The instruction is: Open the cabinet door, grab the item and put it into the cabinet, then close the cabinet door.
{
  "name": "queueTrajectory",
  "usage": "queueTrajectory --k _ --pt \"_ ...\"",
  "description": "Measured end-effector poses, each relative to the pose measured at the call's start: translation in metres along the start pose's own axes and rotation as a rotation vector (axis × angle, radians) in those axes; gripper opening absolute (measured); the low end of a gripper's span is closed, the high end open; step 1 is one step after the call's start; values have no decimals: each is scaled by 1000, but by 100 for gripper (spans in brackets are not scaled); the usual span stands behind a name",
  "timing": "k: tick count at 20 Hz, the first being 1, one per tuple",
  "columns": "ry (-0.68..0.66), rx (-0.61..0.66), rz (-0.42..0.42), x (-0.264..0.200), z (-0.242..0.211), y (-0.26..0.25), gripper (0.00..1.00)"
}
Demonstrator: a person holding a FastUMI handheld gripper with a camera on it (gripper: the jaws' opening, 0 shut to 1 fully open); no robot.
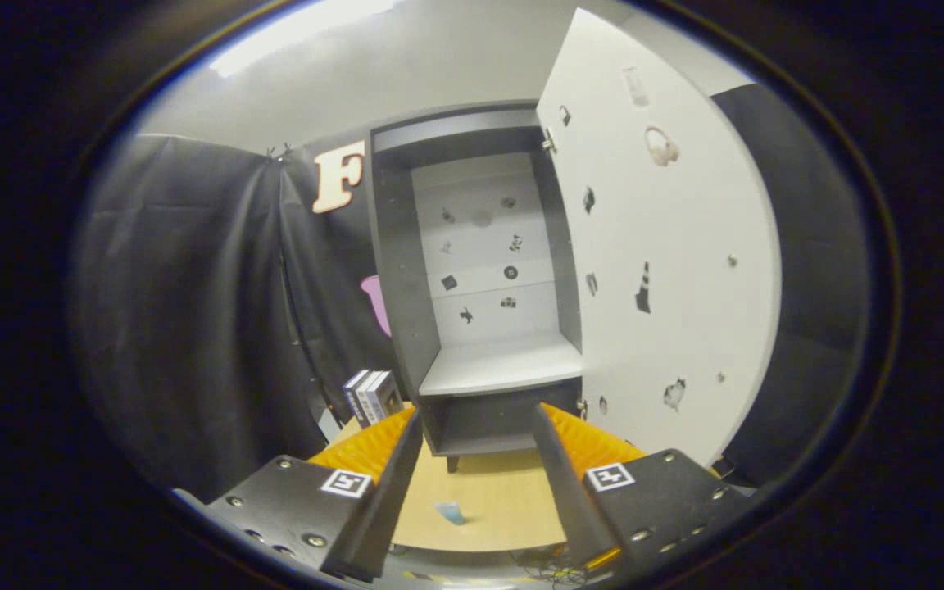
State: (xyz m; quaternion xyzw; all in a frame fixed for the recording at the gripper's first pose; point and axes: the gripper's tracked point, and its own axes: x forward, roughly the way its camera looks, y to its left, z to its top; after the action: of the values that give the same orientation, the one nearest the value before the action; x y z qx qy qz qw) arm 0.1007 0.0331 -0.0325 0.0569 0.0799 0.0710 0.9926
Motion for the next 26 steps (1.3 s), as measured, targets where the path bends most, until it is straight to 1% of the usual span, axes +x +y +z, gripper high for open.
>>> queueTrajectory --k 2,6,9,11,14,18,20,22,26 --pt "47 -5 13 24 -25 11 97" --pt "146 -13 39 71 -83 23 99" --pt "194 -24 80 104 -121 39 99" --pt "235 -31 102 124 -152 46 99" --pt "303 -47 113 148 -205 51 99" --pt "391 -84 118 166 -273 52 99" --pt "417 -102 118 173 -300 52 99" --pt "423 -107 127 180 -320 56 99" --pt "456 -126 118 191 -358 55 99"
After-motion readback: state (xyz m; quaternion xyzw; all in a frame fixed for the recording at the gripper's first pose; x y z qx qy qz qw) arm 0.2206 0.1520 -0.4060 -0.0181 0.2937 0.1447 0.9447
